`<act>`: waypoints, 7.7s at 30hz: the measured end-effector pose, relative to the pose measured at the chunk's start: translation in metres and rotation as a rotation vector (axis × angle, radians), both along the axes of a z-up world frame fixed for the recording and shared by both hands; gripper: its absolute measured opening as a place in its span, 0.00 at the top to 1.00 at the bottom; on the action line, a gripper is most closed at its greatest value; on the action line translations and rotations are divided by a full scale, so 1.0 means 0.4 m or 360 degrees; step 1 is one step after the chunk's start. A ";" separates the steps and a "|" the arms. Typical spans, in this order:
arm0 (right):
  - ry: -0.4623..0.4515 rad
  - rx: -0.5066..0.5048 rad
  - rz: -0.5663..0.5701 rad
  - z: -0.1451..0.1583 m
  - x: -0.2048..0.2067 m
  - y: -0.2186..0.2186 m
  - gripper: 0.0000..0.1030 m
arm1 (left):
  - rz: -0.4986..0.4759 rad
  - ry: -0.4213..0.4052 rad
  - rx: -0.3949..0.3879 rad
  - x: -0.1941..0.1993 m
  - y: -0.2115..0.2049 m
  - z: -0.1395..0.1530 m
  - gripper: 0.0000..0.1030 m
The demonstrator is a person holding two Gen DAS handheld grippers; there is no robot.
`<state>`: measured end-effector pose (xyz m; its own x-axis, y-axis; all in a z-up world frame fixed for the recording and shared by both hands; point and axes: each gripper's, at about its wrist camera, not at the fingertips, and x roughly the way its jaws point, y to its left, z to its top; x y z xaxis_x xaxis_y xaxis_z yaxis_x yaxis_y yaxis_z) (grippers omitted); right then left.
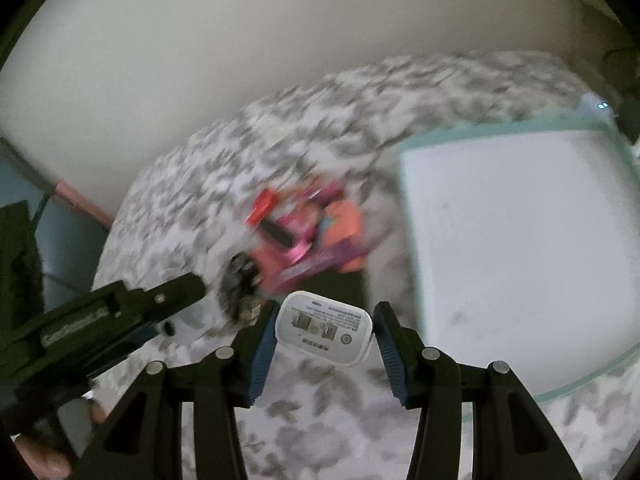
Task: Organize rigid objects
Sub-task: 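Carry both items into the teal-rimmed tray and open both tools, then move both tools back over the pile of items, then grasp the patterned lighter with the left tool while the right grasps the black charger, then lower both held items into the tray and open both tools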
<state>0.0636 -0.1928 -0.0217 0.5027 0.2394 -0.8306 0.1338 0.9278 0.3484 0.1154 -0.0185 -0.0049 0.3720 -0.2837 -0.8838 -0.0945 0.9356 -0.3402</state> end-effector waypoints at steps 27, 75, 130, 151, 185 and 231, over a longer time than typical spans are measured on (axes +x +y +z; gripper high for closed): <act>0.0066 -0.0320 -0.0706 -0.049 0.013 -0.420 0.50 | -0.0298 0.0063 -0.0046 0.087 -0.443 -0.095 0.50; 0.0102 -0.0491 -0.0493 -0.036 0.037 -0.345 0.15 | 0.0026 -0.0050 0.0327 0.062 -0.277 -0.066 0.12; 0.0155 -0.0028 0.0231 -0.147 0.110 0.050 0.47 | 0.0256 0.0308 0.0207 0.015 0.044 -0.216 0.10; 0.0206 -0.0022 0.0193 -0.143 0.099 0.024 0.47 | 0.0124 0.0340 0.0214 0.038 -0.010 -0.242 0.71; 0.0123 -0.0121 -0.0299 -0.015 0.006 -0.264 0.47 | -0.0334 -0.0241 0.0093 -0.050 -0.228 0.058 0.80; 0.0402 -0.0204 -0.0486 -0.127 -0.036 -0.387 0.45 | -0.0664 0.0083 0.0064 -0.054 -0.445 -0.114 0.79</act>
<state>0.0491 -0.3476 -0.0725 0.3114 -0.0028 -0.9503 0.4761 0.8659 0.1534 0.0937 -0.1966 -0.0503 0.1871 -0.3653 -0.9119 0.2794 0.9097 -0.3071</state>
